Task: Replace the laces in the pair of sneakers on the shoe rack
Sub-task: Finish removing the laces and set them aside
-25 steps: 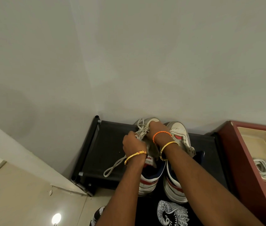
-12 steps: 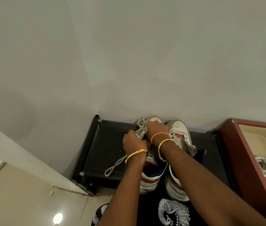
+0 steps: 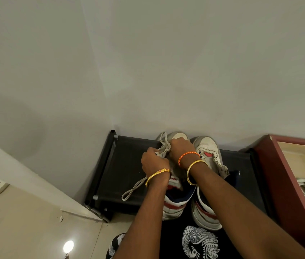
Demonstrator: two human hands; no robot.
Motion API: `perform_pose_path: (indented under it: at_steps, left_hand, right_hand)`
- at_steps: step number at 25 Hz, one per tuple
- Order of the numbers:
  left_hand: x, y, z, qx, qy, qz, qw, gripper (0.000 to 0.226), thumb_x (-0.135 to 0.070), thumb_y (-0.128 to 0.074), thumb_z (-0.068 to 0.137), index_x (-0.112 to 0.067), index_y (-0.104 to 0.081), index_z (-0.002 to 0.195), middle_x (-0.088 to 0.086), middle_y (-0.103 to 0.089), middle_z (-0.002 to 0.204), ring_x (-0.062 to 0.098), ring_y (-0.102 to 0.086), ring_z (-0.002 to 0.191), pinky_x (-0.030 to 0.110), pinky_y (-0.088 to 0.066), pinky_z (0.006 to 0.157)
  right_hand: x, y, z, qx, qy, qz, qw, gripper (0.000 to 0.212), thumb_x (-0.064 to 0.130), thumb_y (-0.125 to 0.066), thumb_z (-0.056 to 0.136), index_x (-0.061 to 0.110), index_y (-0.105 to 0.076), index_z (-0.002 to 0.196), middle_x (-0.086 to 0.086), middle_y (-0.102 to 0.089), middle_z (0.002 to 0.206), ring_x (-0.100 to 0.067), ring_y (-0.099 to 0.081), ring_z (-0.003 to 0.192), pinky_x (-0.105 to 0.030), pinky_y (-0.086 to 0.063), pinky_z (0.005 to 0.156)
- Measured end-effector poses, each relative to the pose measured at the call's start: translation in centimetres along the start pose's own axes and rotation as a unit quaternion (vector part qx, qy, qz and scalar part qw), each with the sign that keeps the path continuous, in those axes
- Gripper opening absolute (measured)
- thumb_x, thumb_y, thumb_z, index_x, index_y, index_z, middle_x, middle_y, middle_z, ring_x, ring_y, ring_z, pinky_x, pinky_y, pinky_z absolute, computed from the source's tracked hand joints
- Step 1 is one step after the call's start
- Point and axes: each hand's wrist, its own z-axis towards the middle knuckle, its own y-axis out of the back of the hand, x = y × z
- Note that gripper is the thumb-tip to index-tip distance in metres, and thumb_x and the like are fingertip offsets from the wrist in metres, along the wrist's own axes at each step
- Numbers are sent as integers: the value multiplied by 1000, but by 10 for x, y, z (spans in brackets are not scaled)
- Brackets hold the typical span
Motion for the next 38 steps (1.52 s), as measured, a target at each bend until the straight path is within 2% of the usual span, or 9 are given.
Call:
perform_pose_path:
  at_steps: [8,11,15,20,23,28,32,35,38]
  left_hand:
    - [-4,0,-1,-47,24,-18,998,33,5,-59,84,-6,-59,115,12,-57,119,23,-57,105,25,-46,79]
    - [-5,0,-1,-50,28,-29,998,32,5,-60,84,-5,-59,114,13,-56,119,24,-57,105,25,-46,79]
    - [-5,0,-4,-57,27,-34,997,35,8,-58,84,-6,-58,116,13,-55,120,25,-57,107,27,-47,83]
    - [-2,0,1,-78,50,-85,992,31,11,-57,83,-5,-60,109,15,-58,116,27,-58,104,31,-49,83]
    - [1,1,11,-87,71,-109,988,30,11,-57,83,-4,-59,109,15,-58,116,28,-58,104,33,-49,84]
    - [-2,-2,0,-35,-15,-19,999,43,6,-60,82,-8,-51,121,14,-51,126,27,-53,112,31,-45,87]
    - [-8,1,-14,69,-241,210,945,78,-26,-67,78,-27,-25,144,4,-24,151,29,-9,143,58,-11,111]
    - [-21,-2,-21,98,-310,239,915,64,-45,-63,82,-32,-36,139,-2,-32,147,24,-12,142,53,-12,112]
    - [-29,5,-22,60,-279,228,931,34,-39,-58,89,-17,-63,115,8,-59,119,29,-49,117,41,-41,95]
  right_hand:
    - [-24,26,-35,62,18,226,972,15,11,-58,83,11,-65,70,-10,-63,73,-21,-54,69,-25,-38,57]
    - [-31,38,-58,47,27,292,955,15,11,-59,85,2,-66,75,-7,-59,69,-14,-50,64,-25,-37,59]
    - [-43,33,-67,5,31,368,929,21,11,-55,87,-8,-64,83,-28,-63,83,-26,-52,69,-34,-41,66]
    - [-46,14,-68,-103,-20,249,963,37,25,-54,85,5,-51,54,-5,-45,49,-22,-44,53,-30,-30,52]
    - [-67,17,-78,-165,-96,260,947,45,22,-60,80,13,-38,42,-2,-35,41,-20,-37,46,-27,-28,47]
    - [-74,31,-89,-162,-97,565,803,29,23,-51,84,6,-50,61,-10,-40,59,-9,-34,49,-27,-28,50]
    - [-66,67,-99,-141,-31,793,592,37,18,-34,85,10,-68,73,-12,-68,91,-22,-63,91,-34,-48,84]
    - [-55,105,-116,-134,-17,898,418,43,15,-29,88,15,-48,49,-7,-58,55,-24,-62,60,-35,-55,73]
    - [-58,142,-136,-178,-51,876,446,37,15,-33,91,18,-36,54,5,-30,44,-8,-25,32,-15,-31,35]
